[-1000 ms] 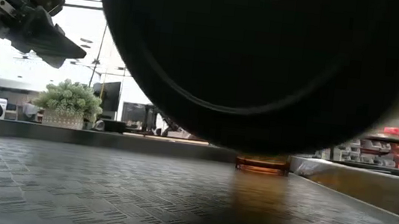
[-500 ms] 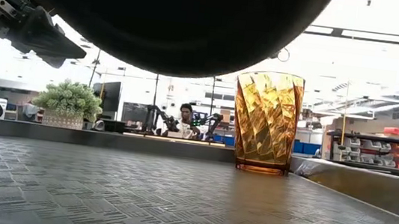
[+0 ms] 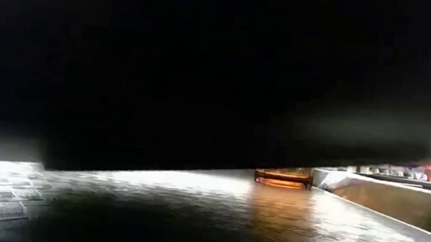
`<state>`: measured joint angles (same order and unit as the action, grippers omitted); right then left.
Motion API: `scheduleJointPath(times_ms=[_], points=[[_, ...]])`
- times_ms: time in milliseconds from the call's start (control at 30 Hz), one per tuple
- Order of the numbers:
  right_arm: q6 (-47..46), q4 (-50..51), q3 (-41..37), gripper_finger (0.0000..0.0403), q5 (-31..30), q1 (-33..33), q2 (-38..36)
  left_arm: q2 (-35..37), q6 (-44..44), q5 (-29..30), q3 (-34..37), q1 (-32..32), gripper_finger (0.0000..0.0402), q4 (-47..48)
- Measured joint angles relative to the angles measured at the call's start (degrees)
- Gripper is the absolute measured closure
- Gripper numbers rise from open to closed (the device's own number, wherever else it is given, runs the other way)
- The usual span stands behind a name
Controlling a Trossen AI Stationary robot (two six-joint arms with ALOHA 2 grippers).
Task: Pick and place plate/cup/fork/spoon on tray
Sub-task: Put the black plate on the black tray, then put the orange fork on the black tray beside the black plate
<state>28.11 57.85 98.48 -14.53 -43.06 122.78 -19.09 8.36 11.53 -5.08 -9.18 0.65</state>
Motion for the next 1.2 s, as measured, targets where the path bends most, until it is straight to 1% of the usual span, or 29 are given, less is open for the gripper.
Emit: scheduleJointPath(times_ms=[167, 433, 533, 733, 867, 1000, 1100, 1200], points=[[-0.15, -1.09, -2.92, 0.0393, -1.69, -0.35, -0.01, -0.02, 0.00, 0.00, 0.01, 0.01, 0.0374, 0.00], [-1.21, -5.63, -6.29, 0.0387, -2.31, -0.69, -0.04, -0.02, 0.02, 0.00, 0.02, 0.01, 0.0374, 0.00], [-2.63, -5.80, -6.55, 0.0366, -2.31, -0.62, -0.07, -0.01, 0.00, 0.00, 0.01, -0.01, 0.0374, 0.00], [-4.50, -6.04, -6.63, 0.0299, -2.20, -0.58, -0.07, -0.01, 0.00, 0.02, 0.01, -0.01, 0.0374, 0.00], [-4.84, -6.06, -6.61, 0.0263, -2.11, -0.58, -0.11, 0.00, 0.02, 0.02, 0.00, 0.01, 0.0374, 0.00], [-5.60, -5.45, -6.56, 0.0246, -2.61, -0.58, -0.36, -0.02, 0.00, 0.02, 0.01, 0.00, 0.0374, 0.00], [-6.97, -4.79, -6.65, 0.0242, -1.49, -0.62, -1.53, -0.02, 0.00, 0.02, 0.02, 0.01, 0.0374, 0.00], [-7.30, -4.96, -6.65, 0.0241, 0.29, -0.29, -4.42, -0.02, 0.00, 0.02, 0.00, 0.01, 0.0374, 0.00]])
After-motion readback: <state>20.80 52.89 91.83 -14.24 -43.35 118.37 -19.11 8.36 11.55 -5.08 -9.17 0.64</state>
